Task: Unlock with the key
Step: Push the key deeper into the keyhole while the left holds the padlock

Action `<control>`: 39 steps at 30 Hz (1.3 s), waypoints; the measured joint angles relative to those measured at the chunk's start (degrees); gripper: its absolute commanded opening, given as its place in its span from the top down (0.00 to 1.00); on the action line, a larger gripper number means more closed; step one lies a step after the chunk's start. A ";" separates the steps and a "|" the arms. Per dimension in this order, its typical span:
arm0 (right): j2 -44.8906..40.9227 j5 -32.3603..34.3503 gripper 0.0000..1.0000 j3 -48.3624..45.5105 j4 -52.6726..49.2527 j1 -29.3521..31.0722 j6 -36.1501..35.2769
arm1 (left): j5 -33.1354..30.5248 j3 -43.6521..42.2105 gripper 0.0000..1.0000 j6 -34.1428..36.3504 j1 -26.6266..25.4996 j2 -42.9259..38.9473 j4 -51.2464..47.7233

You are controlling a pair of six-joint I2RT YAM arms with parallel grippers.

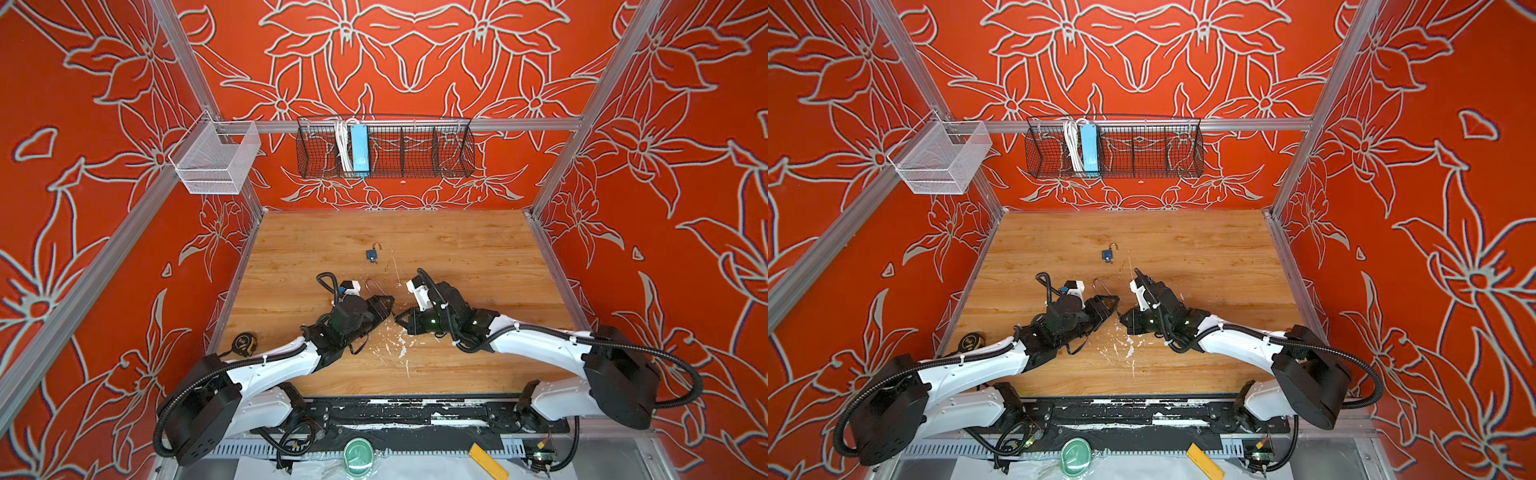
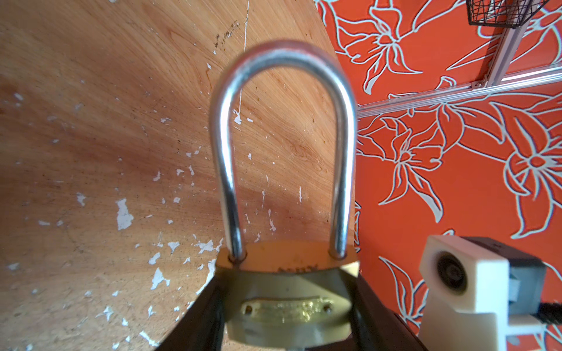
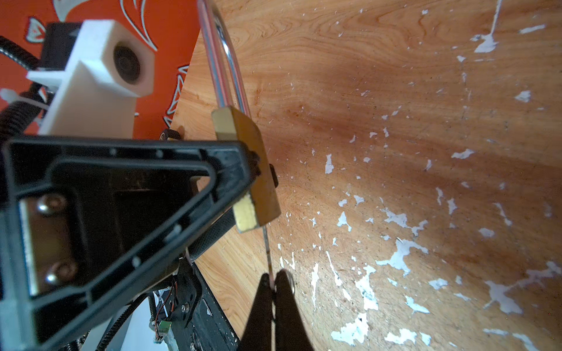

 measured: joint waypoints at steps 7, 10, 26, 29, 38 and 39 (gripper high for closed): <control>-0.17 -0.09 1.00 0.74 -0.98 -0.37 -0.50 | -0.17 0.96 1.00 0.66 0.00 0.42 -0.52; -0.24 -0.07 1.00 0.79 -1.33 -0.37 -0.63 | -0.15 0.96 1.00 0.63 -0.07 0.44 -0.55; -0.61 0.15 0.97 0.79 -2.03 -0.52 -0.94 | -0.09 0.98 1.00 0.57 -0.33 1.31 0.20; -0.61 0.22 0.94 0.79 -1.99 -0.59 -1.05 | -0.11 1.11 1.00 0.57 -0.33 1.40 0.15; -0.61 0.35 0.91 1.49 -2.58 -0.63 -2.34 | -0.28 1.22 1.00 0.31 -0.35 1.51 0.26; -0.61 0.35 0.91 1.57 -2.62 -0.63 -2.40 | -0.39 1.31 1.00 0.24 -0.35 1.51 0.31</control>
